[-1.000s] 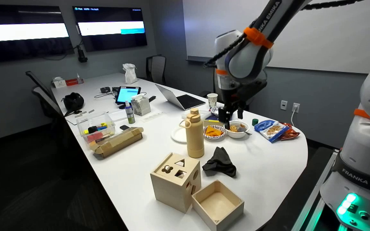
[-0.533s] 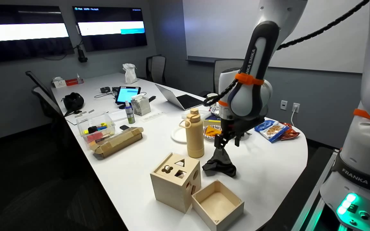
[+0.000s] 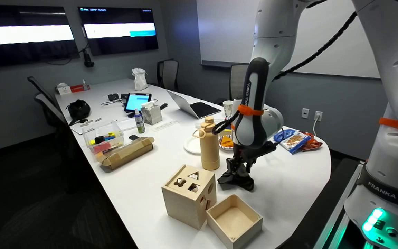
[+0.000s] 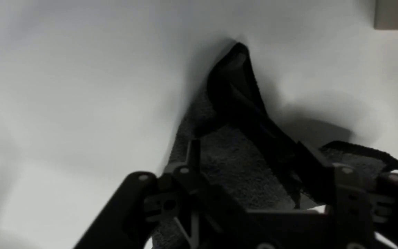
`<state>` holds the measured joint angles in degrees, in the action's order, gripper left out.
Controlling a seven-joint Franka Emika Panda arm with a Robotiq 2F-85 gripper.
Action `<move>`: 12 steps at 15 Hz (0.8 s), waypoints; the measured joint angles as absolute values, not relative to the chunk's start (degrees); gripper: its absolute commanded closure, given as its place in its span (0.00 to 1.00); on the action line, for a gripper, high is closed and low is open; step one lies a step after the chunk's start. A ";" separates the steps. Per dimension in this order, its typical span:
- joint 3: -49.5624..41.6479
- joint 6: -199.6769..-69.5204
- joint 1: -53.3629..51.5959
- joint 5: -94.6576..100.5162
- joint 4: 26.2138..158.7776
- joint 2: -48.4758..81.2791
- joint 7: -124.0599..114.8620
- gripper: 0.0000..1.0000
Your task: Use the grey towel to wipe the tabletop.
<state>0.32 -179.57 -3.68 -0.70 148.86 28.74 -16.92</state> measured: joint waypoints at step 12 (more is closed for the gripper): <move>-0.41 -179.53 -5.31 -4.73 142.68 35.32 -16.29 0.98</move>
